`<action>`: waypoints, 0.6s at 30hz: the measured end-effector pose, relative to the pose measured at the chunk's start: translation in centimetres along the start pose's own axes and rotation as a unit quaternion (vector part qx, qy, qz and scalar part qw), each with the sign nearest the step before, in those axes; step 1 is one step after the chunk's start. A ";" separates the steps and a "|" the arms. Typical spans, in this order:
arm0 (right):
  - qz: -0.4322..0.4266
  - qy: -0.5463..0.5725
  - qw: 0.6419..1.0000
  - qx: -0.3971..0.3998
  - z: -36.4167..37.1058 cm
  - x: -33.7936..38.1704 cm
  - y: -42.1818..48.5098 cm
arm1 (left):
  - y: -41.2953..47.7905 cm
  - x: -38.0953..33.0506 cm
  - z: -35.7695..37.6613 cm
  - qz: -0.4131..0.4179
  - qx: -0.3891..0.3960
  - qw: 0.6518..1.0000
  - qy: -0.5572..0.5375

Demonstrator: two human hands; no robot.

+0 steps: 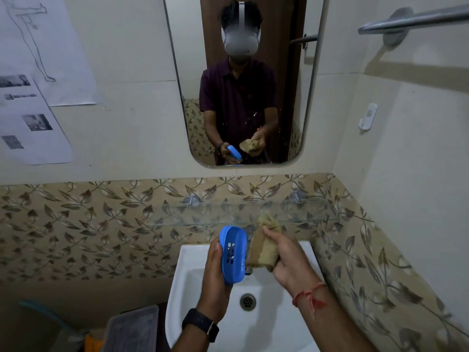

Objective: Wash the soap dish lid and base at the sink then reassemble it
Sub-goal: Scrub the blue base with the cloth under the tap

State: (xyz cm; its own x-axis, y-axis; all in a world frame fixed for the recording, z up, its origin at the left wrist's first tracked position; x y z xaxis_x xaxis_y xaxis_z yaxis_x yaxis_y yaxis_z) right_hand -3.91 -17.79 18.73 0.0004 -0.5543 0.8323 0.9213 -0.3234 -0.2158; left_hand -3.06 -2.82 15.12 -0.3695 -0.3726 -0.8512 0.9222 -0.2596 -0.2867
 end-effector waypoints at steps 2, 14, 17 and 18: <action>-0.075 -0.112 0.991 0.012 0.0 0.9 0.4 | 0.2 0.2 -0.1 -0.005 -0.002 1.000 -0.011; -0.329 -0.560 0.647 0.400 5.0 -1.8 -3.2 | 0.9 -0.6 -0.8 -0.032 -0.039 0.997 -0.066; -0.305 -0.646 0.592 0.373 4.0 -1.1 -1.5 | 1.0 -0.2 -0.6 -0.035 -0.033 0.996 -0.075; -0.313 -0.645 0.607 0.344 4.0 -0.3 -1.0 | 1.0 0.1 -0.1 -0.039 -0.025 0.996 -0.072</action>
State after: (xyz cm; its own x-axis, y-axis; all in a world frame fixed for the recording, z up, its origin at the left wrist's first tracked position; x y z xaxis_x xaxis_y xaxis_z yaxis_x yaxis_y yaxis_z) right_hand -3.23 -14.24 20.76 -0.5369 0.7170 0.4446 0.8427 0.4806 0.2427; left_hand -2.15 -3.02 14.72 -0.4500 -0.4780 -0.7543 0.8930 -0.2489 -0.3750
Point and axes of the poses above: each hand's wrist, its own y-axis towards the middle knuckle, its own z-axis out of the palm, x = y × z, the point moved 9 cm from there along y, towards the middle knuckle, and after that the axes turned 13 degrees about -z, right-handed, at the moved point
